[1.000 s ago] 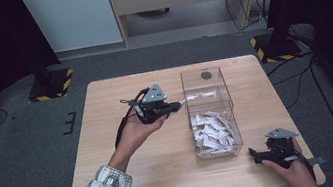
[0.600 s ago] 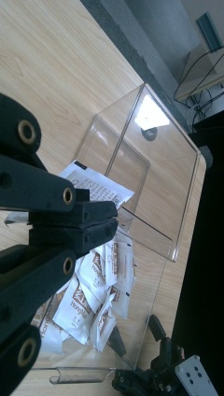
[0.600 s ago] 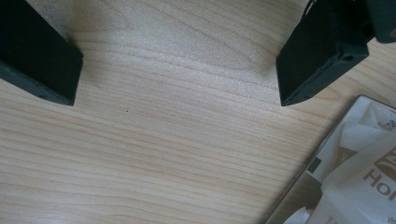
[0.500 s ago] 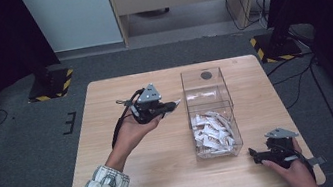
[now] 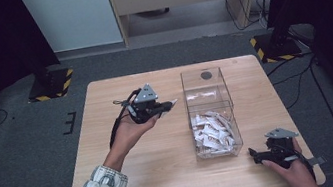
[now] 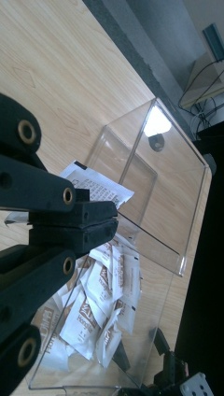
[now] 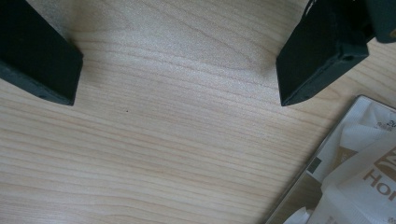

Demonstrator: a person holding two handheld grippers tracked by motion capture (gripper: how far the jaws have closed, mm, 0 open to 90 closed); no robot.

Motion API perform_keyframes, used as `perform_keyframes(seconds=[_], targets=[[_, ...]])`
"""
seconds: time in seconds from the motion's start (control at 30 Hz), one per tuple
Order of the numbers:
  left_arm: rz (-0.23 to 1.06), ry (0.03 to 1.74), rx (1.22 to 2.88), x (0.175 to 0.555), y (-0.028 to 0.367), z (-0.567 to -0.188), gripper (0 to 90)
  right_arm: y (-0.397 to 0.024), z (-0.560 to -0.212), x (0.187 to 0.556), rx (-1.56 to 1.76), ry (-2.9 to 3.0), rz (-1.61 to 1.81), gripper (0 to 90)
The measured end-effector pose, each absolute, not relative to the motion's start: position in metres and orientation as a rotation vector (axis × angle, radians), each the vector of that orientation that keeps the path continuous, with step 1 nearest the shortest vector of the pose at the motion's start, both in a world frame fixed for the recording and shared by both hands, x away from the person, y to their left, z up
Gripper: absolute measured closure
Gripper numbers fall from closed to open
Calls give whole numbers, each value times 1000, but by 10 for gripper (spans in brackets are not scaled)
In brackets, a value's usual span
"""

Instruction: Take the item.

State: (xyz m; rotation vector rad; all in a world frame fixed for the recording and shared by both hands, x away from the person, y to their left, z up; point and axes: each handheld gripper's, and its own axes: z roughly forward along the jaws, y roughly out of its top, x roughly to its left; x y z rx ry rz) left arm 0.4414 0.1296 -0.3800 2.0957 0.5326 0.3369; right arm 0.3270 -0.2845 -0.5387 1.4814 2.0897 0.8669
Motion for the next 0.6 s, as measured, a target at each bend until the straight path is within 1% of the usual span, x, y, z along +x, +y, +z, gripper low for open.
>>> perform_keyframes(seconds=[0.6], targets=[[347,580,2093,448,146,-390,890,-284,-539,327,1481,2088,867,8]])
